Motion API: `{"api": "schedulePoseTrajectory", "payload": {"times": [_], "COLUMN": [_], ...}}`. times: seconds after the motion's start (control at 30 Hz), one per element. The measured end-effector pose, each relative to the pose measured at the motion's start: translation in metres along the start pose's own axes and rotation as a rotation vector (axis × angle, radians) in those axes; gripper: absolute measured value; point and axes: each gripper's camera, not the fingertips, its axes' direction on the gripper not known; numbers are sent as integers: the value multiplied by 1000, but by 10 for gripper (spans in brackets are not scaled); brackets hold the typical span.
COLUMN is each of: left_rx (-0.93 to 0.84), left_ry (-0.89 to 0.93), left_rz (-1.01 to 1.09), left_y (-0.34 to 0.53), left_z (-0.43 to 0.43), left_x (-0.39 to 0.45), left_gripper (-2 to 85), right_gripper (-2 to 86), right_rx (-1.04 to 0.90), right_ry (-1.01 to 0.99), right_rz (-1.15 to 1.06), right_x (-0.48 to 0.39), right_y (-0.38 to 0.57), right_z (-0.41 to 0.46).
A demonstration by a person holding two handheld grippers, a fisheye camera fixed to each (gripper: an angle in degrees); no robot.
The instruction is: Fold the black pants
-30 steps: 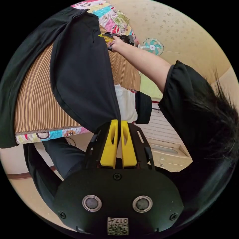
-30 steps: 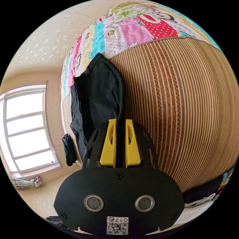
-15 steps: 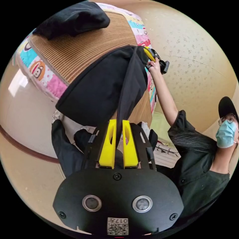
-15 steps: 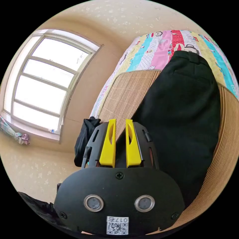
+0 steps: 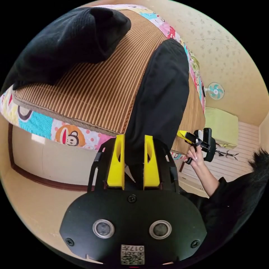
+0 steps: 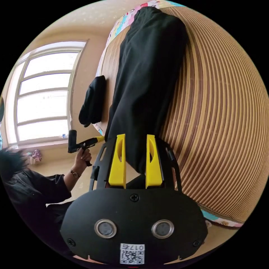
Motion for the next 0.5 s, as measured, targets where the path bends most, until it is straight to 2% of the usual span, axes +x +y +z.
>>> {"api": "schedulePoseTrajectory", "payload": {"times": [0.07,0.13,0.17,0.23,0.33,0.4,0.5], "left_rx": [-173,-173,-196,-228,-257,-227,-85], "left_ry": [-50,-38,-29,31,-119,-148,-18], "left_rz": [42,57,96,213,143,122,133], "left_y": [-8,-1,5,19,42,51,49], "left_z": [34,34,30,24,22,19,-4], "left_x": [6,10,14,23,21,23,33], "left_gripper": [83,54,23,15,16,38,91], "right_gripper": [59,42,36,33,41,59,78], "right_rx": [-106,-123,-88,-33,-102,-121,96], "right_ry": [-25,5,-32,-107,-2,-52,-143], "right_rz": [15,6,-1,-22,76,95,86], "right_x": [0,-4,-7,-6,23,39,53], "right_y": [19,34,44,58,76,79,73], "right_z": [29,32,21,1,2,-1,-40]}}
